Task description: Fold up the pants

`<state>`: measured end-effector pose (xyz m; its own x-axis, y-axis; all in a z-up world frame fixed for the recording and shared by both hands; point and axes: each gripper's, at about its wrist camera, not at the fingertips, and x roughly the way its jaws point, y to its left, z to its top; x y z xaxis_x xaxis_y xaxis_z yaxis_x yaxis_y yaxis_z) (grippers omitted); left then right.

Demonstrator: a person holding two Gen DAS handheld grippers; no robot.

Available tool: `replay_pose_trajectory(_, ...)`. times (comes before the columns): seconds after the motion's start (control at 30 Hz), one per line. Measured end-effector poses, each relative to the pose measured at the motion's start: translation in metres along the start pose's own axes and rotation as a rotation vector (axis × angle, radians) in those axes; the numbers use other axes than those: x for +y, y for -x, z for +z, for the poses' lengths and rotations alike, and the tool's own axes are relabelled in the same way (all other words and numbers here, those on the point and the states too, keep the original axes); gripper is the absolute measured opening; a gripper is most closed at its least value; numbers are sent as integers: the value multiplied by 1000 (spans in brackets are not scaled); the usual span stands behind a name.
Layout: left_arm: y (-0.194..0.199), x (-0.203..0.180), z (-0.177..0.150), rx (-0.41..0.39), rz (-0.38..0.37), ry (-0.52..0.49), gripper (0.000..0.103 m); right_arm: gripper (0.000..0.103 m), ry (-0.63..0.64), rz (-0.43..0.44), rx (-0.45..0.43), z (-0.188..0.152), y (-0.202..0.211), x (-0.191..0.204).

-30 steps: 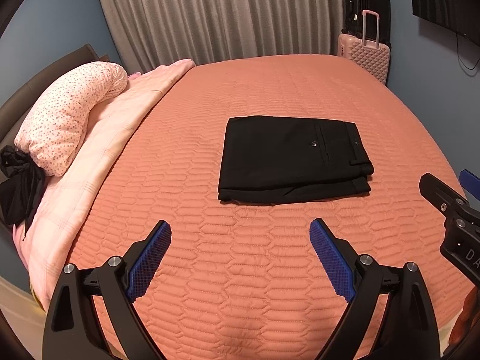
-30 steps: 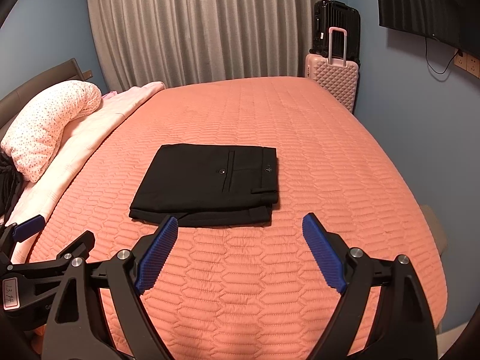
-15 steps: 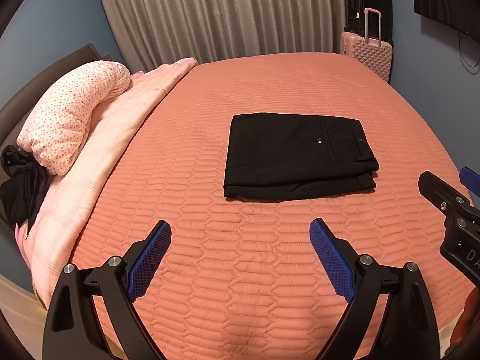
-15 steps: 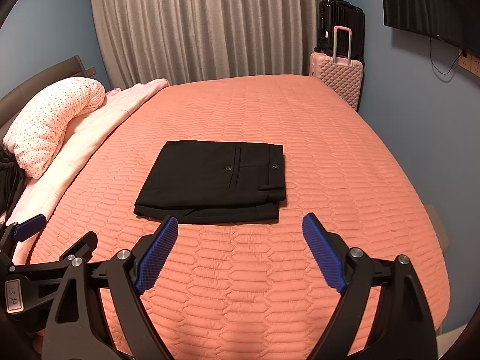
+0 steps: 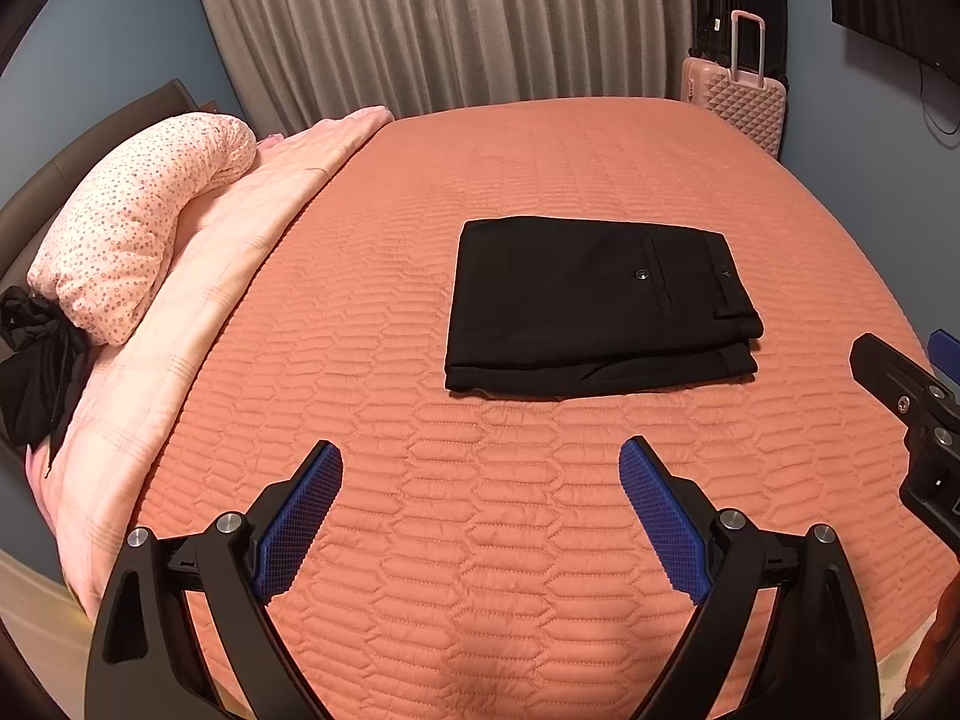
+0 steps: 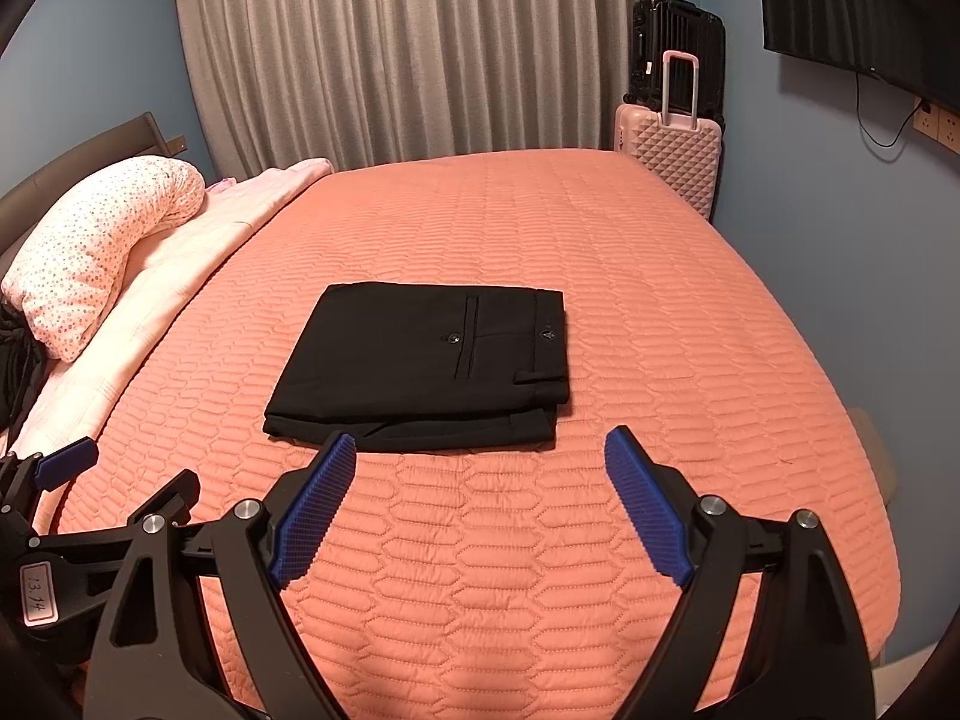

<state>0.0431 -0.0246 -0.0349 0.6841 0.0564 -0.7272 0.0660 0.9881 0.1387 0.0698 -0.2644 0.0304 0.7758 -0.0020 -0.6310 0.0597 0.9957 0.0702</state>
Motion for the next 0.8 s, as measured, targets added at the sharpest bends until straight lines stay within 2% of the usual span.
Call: replay_pose_trajectory(0.8, -3, 3, 7, -6, -3, 1, 92, 84, 5, -6, 7, -1, -4, 1)
